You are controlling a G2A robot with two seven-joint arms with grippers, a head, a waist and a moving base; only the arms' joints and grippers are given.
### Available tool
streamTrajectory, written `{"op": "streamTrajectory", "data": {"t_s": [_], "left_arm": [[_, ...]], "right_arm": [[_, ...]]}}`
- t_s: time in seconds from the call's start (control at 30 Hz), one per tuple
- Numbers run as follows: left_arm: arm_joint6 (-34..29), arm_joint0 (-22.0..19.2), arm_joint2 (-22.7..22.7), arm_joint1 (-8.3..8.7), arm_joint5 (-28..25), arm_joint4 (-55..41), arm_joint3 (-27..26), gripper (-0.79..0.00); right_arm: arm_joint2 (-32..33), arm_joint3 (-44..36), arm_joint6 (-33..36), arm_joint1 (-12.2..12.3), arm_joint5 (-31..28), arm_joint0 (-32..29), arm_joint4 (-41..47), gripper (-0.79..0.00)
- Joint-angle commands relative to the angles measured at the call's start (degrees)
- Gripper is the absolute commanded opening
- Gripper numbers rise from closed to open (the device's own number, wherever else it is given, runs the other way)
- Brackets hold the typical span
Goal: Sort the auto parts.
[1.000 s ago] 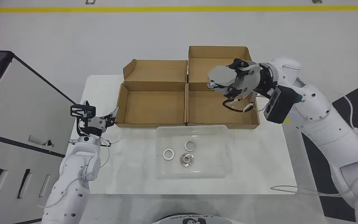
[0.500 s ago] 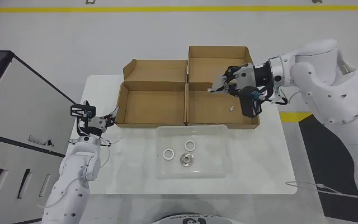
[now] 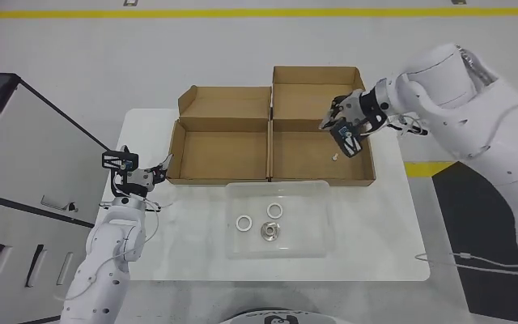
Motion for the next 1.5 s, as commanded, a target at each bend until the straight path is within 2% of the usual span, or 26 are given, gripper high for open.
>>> {"op": "streamTrajectory", "data": {"t_s": [0.0,0.43,0.77,1.47], "left_arm": [[0.0,0.0,0.0,0.0,0.0,0.0,0.0,0.0],[0.0,0.0,0.0,0.0,0.0,0.0,0.0,0.0],[0.0,0.0,0.0,0.0,0.0,0.0,0.0,0.0],[0.0,0.0,0.0,0.0,0.0,0.0,0.0,0.0]], "right_arm": [[-2.8,2.1,0.0,-1.3,0.0,1.8,-0.3,-0.785],[-17.8,16.8,-0.3,-11.7,0.3,7.3,-3.8,-0.785],[-17.8,23.9,-0.2,-18.6,0.3,3.6,-12.3,-0.785],[-17.8,43.2,-4.7,-30.6,4.8,0.4,-29.2,-0.785]]}}
